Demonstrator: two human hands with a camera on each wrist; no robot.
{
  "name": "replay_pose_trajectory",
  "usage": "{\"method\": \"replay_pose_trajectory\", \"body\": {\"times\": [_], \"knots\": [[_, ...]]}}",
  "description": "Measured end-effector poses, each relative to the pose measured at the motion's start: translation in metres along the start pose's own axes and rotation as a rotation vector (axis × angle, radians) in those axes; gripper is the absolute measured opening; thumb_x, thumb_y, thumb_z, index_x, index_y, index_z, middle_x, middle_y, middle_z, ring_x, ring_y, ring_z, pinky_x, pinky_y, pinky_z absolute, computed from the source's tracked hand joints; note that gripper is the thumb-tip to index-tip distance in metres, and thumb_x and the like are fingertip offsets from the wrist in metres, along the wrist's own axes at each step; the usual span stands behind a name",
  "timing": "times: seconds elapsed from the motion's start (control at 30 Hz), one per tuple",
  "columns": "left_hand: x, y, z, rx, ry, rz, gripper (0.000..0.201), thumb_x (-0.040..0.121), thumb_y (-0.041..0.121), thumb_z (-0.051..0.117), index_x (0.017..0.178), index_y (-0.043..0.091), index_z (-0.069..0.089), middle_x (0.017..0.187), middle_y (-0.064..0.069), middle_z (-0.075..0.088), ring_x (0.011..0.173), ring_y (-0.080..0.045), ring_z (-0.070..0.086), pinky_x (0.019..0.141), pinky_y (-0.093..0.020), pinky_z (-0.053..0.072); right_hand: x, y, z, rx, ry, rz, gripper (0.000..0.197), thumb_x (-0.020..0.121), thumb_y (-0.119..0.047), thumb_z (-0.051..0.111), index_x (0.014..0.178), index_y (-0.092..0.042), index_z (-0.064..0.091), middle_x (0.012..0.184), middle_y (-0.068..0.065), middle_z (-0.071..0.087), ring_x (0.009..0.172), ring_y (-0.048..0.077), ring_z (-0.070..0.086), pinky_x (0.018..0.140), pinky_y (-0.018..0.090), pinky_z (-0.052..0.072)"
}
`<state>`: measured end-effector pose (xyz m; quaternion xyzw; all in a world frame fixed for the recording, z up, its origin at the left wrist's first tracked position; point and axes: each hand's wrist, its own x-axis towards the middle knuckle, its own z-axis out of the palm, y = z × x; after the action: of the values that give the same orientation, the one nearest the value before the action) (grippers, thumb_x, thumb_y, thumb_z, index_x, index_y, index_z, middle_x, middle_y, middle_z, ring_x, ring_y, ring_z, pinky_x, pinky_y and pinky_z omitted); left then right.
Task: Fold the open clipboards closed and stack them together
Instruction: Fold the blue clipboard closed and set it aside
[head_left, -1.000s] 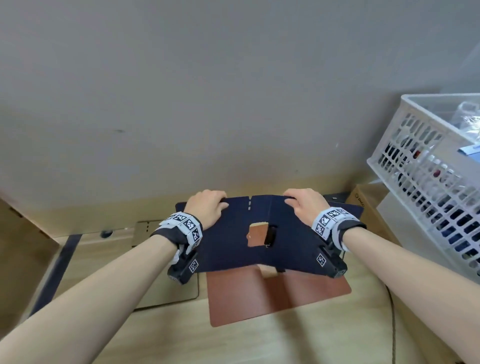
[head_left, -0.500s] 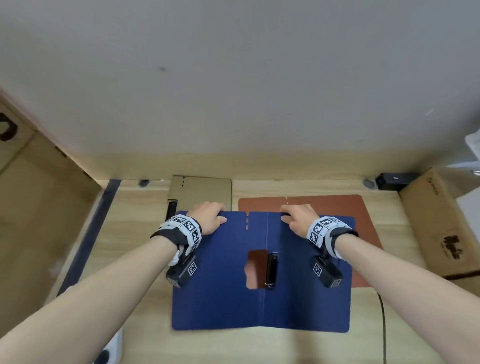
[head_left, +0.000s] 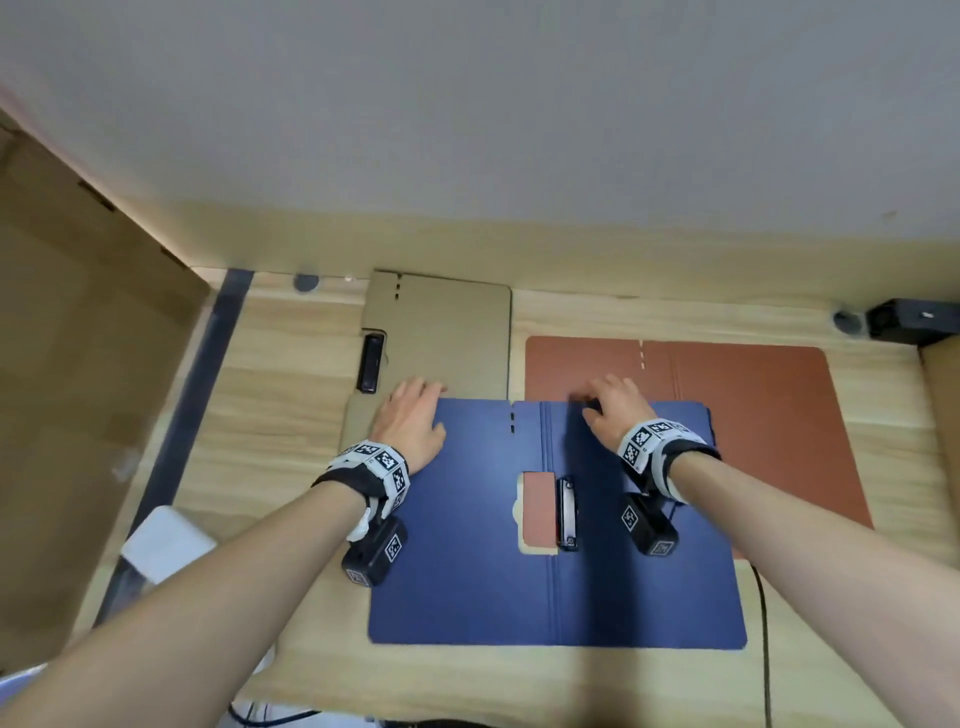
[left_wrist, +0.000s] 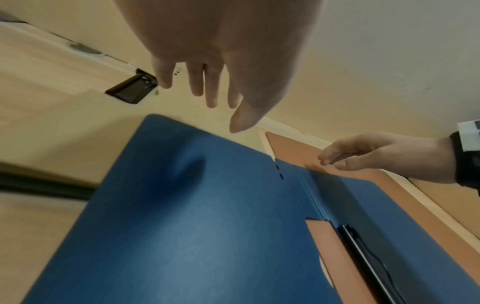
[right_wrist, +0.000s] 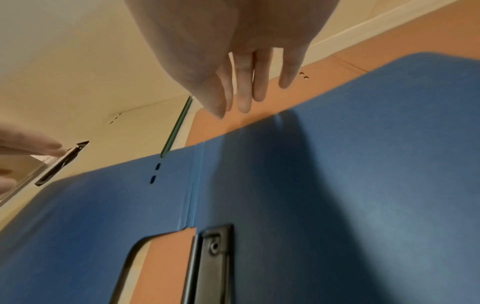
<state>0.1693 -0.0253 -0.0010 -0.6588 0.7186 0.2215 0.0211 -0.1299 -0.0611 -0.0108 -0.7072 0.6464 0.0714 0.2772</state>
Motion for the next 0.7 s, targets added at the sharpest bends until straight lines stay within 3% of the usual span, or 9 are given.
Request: {"method": "replay_pose_trajectory", "body": {"times": [0.13,0.27,0.43,0.7], "knots": [[-0.026,-0.016,0.007,-0.120,0.076,0.003,0.041,0.085,0.013,0.056,0.127,0.014,0.052,0.122,-0.004,0.051,0.119,-0.025,0.046,0.100,-0.036,0.042,-0.013,0.001,0.011,0.069,-0.012,-0.006,0.034,0.092,-0.018,0.050,0.126,-0.015,0.054,0.126,0.006,0.052,0.121,0.027,0.043,0.100,0.039,0.039],[-0.059,-0.026,0.017,-0.213,0.152,-0.089,0.040,0.085,0.007,0.057,0.124,0.013,0.055,0.124,-0.003,0.053,0.121,-0.022,0.047,0.102,-0.032,0.040,-0.040,0.009,0.026,0.081,-0.056,-0.023,0.038,0.094,-0.017,0.050,0.132,-0.017,0.051,0.131,0.004,0.049,0.126,0.026,0.042,0.101,0.038,0.040],[-0.090,-0.025,0.031,-0.218,0.103,-0.230,0.043,0.086,0.009,0.058,0.129,0.010,0.052,0.127,-0.006,0.050,0.123,-0.025,0.046,0.098,-0.034,0.042,-0.072,0.026,0.045,0.074,-0.076,-0.063,0.046,0.091,-0.014,0.050,0.137,-0.017,0.048,0.142,0.004,0.044,0.131,0.026,0.041,0.107,0.039,0.039],[-0.113,-0.017,0.060,-0.344,0.068,-0.447,0.055,0.085,0.008,0.060,0.137,0.006,0.044,0.141,-0.012,0.042,0.126,-0.030,0.048,0.104,-0.036,0.040,-0.115,0.043,0.080,0.019,-0.095,-0.126,0.056,0.089,-0.015,0.051,0.143,-0.019,0.042,0.158,0.000,0.024,0.142,0.024,0.027,0.110,0.040,0.037]]}}
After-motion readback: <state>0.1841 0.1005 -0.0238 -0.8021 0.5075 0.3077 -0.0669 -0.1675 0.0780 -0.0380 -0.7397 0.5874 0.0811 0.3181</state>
